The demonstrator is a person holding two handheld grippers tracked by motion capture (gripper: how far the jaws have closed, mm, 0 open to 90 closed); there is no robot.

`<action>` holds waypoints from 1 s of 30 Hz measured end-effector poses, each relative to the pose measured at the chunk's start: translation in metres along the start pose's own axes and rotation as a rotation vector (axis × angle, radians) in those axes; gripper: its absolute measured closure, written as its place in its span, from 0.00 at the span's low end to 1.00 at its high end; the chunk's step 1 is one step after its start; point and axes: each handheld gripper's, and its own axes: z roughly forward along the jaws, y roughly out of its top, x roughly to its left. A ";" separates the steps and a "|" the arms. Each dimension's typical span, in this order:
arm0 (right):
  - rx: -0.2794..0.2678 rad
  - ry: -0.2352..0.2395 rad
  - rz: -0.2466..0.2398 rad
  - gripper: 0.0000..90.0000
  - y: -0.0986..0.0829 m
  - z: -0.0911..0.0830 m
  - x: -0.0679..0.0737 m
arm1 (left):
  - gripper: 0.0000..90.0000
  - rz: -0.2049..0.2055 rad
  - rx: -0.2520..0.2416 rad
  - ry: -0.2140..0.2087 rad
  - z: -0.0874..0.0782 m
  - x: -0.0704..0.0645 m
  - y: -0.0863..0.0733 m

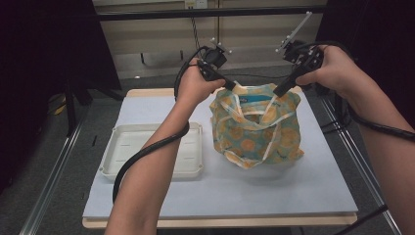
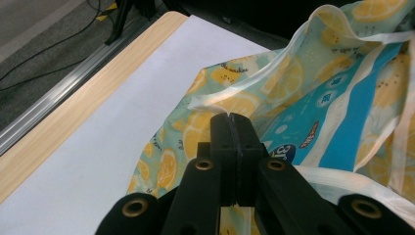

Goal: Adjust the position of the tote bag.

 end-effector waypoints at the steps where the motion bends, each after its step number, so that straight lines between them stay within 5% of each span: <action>1: -0.022 -0.006 0.008 1.00 0.000 -0.004 -0.001 | 1.00 0.001 0.003 0.000 0.000 0.000 0.000; 8: -0.070 -0.047 0.055 1.00 -0.002 -0.014 -0.010 | 1.00 0.003 0.003 -0.013 -0.002 -0.001 -0.002; 15: -0.074 -0.094 0.143 1.00 -0.009 -0.002 -0.023 | 0.98 0.006 0.002 -0.034 -0.007 -0.003 -0.004; 19: -0.054 -0.088 0.139 1.00 -0.012 0.006 -0.026 | 0.95 -0.006 -0.026 -0.049 -0.013 -0.003 -0.005; 30: -0.032 -0.081 0.124 1.00 -0.011 0.013 -0.024 | 0.64 0.033 -0.071 -0.066 -0.026 -0.015 0.000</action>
